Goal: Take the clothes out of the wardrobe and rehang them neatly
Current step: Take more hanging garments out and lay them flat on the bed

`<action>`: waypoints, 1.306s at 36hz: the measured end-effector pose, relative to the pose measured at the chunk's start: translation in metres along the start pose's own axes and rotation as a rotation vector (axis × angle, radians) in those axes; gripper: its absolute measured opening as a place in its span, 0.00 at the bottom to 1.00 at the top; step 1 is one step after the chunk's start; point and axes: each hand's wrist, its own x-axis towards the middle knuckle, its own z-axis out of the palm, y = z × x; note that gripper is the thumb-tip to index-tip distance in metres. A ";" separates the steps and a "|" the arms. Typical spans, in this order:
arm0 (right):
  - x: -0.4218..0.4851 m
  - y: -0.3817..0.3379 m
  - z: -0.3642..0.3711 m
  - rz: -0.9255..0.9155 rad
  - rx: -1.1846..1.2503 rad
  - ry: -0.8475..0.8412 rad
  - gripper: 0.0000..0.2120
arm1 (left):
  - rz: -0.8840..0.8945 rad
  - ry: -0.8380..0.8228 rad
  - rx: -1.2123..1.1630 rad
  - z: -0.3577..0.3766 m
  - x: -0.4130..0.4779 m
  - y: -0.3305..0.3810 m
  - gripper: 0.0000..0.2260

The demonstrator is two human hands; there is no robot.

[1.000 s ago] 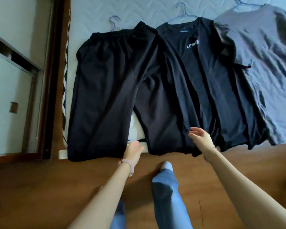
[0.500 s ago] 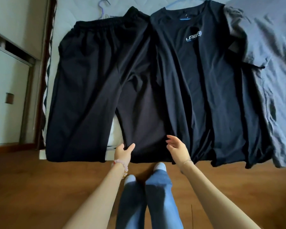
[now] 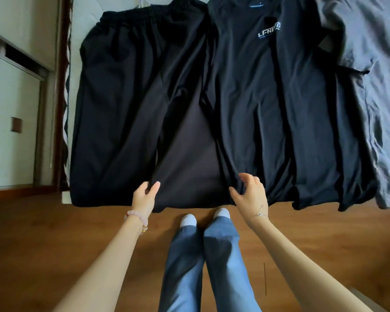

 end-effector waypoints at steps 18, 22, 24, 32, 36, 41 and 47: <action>-0.026 0.000 0.049 0.441 0.285 -0.417 0.13 | 0.033 -0.079 -0.008 -0.072 0.031 -0.009 0.12; -0.034 -0.008 0.066 0.461 0.495 -0.482 0.17 | 0.001 -0.158 -0.067 -0.075 0.033 -0.012 0.13; -0.036 -0.017 0.077 0.457 0.507 -0.500 0.19 | -0.016 -0.182 -0.104 -0.075 0.029 -0.009 0.10; -0.040 -0.043 0.102 0.746 0.861 -0.366 0.23 | -0.077 -0.309 -0.296 -0.088 0.016 0.009 0.10; -0.038 -0.048 0.103 0.711 0.769 -0.429 0.29 | -0.054 -0.343 -0.373 -0.102 0.015 0.020 0.10; -0.051 -0.066 0.098 0.518 0.715 -0.523 0.15 | -0.060 -0.371 -0.402 -0.109 0.008 0.026 0.10; -0.057 -0.085 0.098 0.419 0.789 -0.446 0.07 | -0.078 -0.415 -0.395 -0.105 -0.004 0.029 0.12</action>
